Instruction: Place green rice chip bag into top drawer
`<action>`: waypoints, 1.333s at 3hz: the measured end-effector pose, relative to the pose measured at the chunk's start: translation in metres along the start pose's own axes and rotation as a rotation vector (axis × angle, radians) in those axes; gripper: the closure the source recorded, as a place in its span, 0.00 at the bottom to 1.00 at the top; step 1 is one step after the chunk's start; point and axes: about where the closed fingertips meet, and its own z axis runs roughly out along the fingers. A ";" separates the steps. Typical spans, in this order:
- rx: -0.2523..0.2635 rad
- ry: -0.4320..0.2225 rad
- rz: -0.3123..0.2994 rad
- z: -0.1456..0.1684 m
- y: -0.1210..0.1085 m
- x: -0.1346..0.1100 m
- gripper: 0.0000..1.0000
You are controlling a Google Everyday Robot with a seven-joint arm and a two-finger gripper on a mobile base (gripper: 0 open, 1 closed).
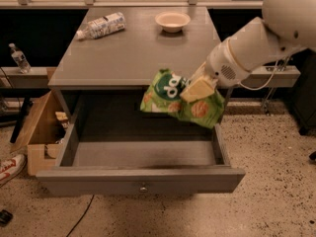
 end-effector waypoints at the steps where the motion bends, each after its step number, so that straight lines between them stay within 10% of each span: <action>1: -0.028 0.025 0.010 0.013 0.009 0.013 1.00; 4: -0.080 0.016 0.066 0.107 0.028 0.039 1.00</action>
Offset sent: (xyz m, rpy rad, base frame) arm -0.0141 0.0046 -0.0330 -0.0137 0.0669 0.0213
